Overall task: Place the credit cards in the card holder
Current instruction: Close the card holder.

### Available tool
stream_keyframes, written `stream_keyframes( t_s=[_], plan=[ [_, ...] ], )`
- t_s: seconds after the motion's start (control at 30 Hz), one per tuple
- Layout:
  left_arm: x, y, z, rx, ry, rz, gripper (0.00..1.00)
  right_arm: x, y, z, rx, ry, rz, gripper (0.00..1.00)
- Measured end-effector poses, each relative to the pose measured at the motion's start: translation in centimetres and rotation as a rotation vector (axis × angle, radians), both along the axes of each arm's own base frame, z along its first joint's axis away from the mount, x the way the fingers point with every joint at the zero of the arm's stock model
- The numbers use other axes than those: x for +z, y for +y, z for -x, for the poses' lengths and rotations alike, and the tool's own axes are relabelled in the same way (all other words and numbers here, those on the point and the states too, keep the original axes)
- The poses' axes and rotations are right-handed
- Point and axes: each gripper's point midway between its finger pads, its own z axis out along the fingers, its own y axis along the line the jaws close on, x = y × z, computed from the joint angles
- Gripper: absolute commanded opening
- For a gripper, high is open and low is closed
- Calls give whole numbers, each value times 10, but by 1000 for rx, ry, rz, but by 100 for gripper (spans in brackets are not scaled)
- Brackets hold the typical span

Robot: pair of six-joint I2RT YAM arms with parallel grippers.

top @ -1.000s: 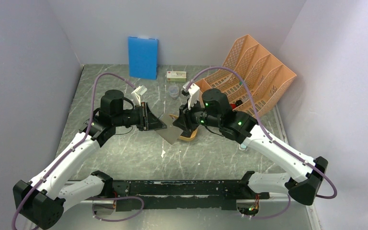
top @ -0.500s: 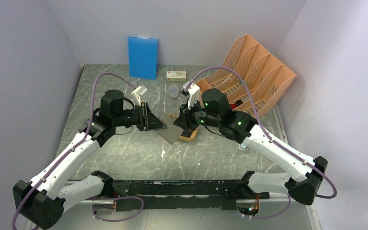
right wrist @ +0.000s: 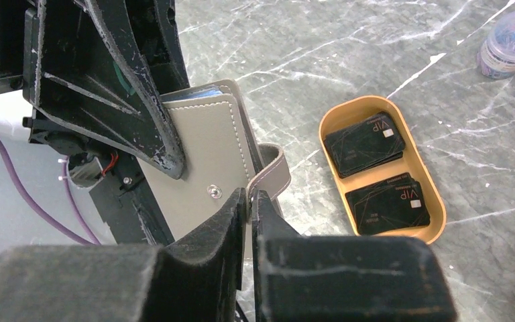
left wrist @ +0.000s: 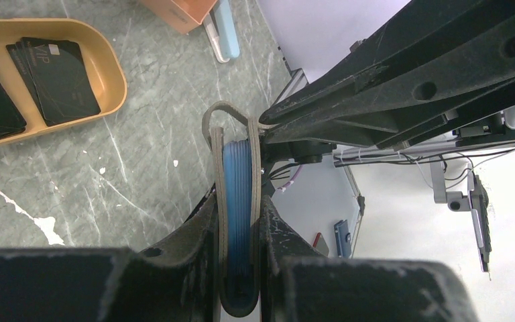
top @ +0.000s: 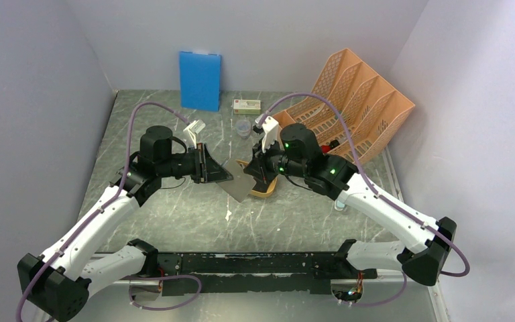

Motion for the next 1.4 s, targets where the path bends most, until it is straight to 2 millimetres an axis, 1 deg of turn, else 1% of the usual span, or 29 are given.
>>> stream_keyframes(
  t_s=[0.07, 0.13, 0.2, 0.23, 0.73, 1.07, 1.4],
  plan=[
    [0, 0, 0, 0, -1, 0, 5, 0, 0, 0, -1, 0, 0, 9],
    [0, 0, 0, 0, 0, 0, 5, 0, 0, 0, 0, 1, 0, 7],
    [0, 0, 0, 0, 0, 0, 5, 0, 0, 0, 0, 1, -1, 1],
    [0, 0, 0, 0, 0, 0, 5, 0, 0, 0, 0, 1, -1, 0],
    [-2, -1, -1, 5, 18, -2, 5, 5, 4, 8, 50, 14, -27, 0],
    [-6, -2, -3, 9, 38, -6, 5, -3, 9, 12, 72, 22, -4, 0],
    [-7, -2, -5, 19, 40, -10, 5, -7, 11, 10, 48, -3, 43, 0]
  ],
)
